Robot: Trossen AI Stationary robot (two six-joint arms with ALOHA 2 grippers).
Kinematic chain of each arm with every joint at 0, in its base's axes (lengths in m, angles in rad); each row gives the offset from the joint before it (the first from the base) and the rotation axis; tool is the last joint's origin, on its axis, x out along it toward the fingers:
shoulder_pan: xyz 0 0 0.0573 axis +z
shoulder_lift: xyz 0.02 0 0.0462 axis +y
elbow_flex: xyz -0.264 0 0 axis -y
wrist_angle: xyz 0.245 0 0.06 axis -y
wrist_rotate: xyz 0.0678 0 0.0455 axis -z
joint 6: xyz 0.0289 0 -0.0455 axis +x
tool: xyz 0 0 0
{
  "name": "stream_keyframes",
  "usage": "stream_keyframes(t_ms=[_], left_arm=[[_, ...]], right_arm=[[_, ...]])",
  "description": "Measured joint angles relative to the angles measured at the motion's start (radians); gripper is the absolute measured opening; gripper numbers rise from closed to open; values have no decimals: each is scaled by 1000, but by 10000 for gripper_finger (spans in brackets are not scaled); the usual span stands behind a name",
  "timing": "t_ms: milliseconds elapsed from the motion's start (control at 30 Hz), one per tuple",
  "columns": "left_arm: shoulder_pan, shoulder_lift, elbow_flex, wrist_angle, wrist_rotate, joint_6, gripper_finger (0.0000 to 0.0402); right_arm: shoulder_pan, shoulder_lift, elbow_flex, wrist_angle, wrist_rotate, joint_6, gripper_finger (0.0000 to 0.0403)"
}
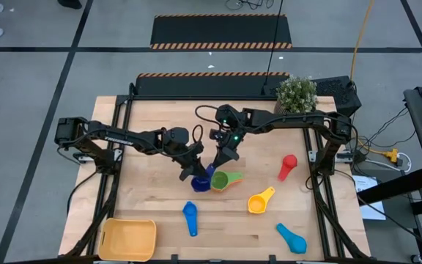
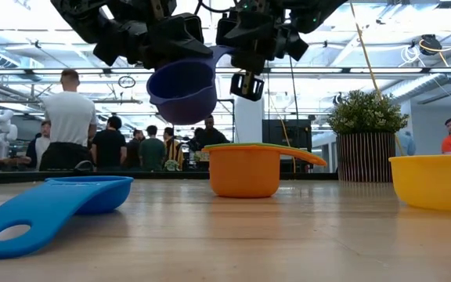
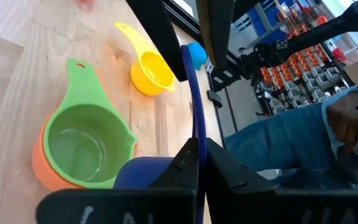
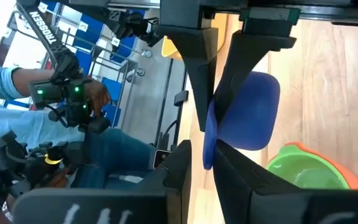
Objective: Nest measuring cups in basket
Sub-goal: Stack the dark blue measuring cup on top of the green measuring cup
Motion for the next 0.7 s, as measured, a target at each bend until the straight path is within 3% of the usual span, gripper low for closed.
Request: stream_keyframes(t_ms=[200, 400, 533, 700], left_arm=[[0, 0, 0, -2, 0, 5, 4], [1, 0, 0, 0, 0, 9, 6], [1, 0, 0, -4, -2, 8, 6], [-7, 2, -2, -19, -123, -73, 60]], right_arm=[[4, 0, 0, -4, 17, -3, 67], [4, 0, 0, -4, 35, -5, 13], [4, 0, 0, -8, 53, -2, 6], [0, 0, 0, -30, 80, 11, 3]])
